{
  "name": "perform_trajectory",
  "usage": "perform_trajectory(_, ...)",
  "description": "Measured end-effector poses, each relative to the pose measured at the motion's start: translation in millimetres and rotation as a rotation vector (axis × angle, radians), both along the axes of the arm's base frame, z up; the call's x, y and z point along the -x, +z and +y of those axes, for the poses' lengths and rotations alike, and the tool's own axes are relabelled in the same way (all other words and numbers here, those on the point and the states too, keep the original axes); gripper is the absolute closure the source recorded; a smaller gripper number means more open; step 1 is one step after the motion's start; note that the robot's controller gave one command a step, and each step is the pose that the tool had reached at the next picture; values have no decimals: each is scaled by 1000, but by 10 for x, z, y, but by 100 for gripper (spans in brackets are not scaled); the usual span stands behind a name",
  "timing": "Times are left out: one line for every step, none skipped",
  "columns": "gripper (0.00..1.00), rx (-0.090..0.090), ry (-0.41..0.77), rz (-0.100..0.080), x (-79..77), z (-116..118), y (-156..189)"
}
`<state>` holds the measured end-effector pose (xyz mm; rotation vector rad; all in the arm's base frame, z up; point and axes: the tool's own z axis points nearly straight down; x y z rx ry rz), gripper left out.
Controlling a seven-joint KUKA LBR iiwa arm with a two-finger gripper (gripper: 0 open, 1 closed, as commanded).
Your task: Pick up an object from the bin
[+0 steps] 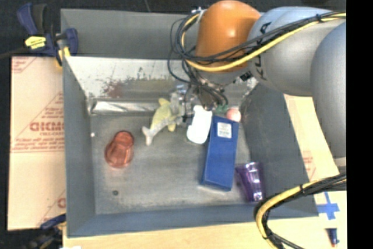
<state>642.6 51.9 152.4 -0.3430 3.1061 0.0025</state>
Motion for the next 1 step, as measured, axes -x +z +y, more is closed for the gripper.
perform_trajectory(100, -3, -30, -7, -128, -45, 550)
